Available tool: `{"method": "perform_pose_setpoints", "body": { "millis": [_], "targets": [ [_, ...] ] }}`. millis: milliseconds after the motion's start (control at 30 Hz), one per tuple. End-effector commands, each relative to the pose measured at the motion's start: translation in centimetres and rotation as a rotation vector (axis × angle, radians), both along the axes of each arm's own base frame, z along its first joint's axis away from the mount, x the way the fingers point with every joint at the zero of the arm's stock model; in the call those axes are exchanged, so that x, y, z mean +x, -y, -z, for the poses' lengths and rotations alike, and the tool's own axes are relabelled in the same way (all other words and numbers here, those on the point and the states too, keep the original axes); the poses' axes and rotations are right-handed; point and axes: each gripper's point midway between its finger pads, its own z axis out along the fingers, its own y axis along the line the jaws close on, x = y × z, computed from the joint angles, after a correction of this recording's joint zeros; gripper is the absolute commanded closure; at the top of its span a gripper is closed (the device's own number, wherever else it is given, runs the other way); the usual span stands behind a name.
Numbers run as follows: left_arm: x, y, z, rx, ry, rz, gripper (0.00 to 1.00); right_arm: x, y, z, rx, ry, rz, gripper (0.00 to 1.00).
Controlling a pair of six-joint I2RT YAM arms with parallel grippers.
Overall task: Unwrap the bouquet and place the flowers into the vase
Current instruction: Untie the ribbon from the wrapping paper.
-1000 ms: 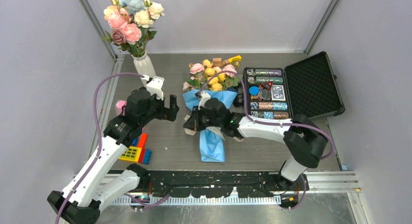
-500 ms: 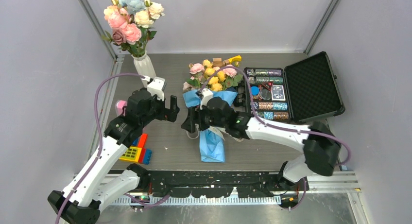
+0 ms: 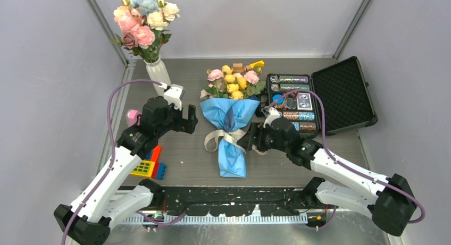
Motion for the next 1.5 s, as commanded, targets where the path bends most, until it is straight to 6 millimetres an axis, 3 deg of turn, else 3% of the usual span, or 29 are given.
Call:
{"method": "perform_pose_setpoints", "body": {
  "millis": [0,267,933,1467],
  "targets": [
    [0.7,0.4,-0.8,-0.015,0.037,0.007,0.02,-1.9,-0.1,-0.6,0.185,-0.090,-0.013,0.19],
    [0.7,0.6,-0.4,-0.014,0.023,0.011,0.02,-2.1,0.8,1.4,0.346,-0.155,0.105,0.19],
    [0.8,0.7,-0.2,-0.013,0.017,0.014,0.02,-1.2,0.4,5.8,0.290,-0.196,0.141,0.20],
    [0.7,0.7,-0.4,-0.014,0.023,0.014,0.02,-1.2,-0.9,4.3,0.367,-0.211,0.108,0.32]
  ]
}}
